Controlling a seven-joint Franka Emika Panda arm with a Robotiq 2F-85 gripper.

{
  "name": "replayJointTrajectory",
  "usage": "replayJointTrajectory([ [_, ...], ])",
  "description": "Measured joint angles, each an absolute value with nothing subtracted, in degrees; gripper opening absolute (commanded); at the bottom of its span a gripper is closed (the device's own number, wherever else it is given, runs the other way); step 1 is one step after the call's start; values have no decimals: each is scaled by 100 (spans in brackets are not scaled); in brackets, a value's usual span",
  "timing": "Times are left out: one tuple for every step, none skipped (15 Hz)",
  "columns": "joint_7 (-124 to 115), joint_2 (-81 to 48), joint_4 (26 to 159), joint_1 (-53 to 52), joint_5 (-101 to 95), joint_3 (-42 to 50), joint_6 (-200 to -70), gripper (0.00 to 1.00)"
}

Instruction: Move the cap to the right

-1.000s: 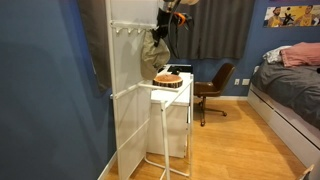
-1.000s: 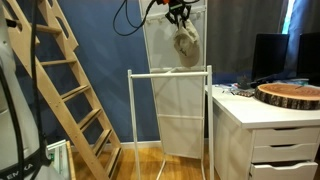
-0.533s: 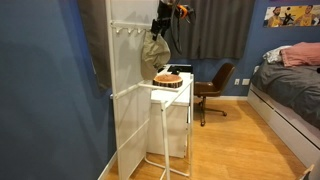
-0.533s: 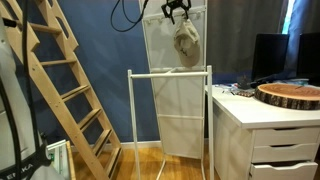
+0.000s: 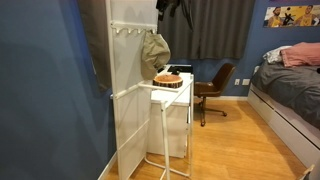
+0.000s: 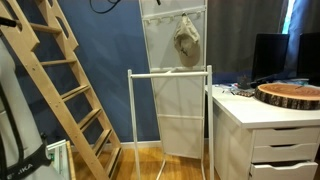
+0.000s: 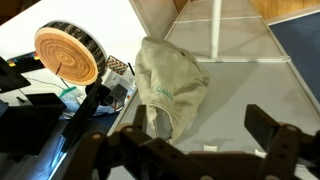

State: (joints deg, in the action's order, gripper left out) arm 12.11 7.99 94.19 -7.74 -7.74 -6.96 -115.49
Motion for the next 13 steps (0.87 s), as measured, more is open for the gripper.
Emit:
replayJointTrajectory([
  [1138, 973, 9487, -776, -797, -746, -11444, 100],
  [1086, 1146, 9558, -778, -800, -791, -11347, 100],
  [1046, 1325, 9637, -780, -800, -835, -11237, 100],
  [1021, 1496, 9711, -784, -799, -865, -11121, 100],
  [999, 1662, 9785, -787, -796, -887, -11002, 100],
  [973, 1819, 9853, -789, -785, -895, -10879, 100],
  [951, 1971, 9921, -789, -754, -894, -10740, 100],
  [933, 2100, 9976, -789, -732, -884, -10601, 100],
  [933, 2222, 10039, -789, -699, -865, -10509, 100],
  [937, 2309, 10093, -789, -675, -845, -10477, 100],
  [938, 2370, 10140, -789, -661, -827, -10475, 100],
  [938, 2403, 10177, -789, -650, -818, -10475, 100],
  [938, 2409, 10197, -789, -646, -815, -10475, 100],
])
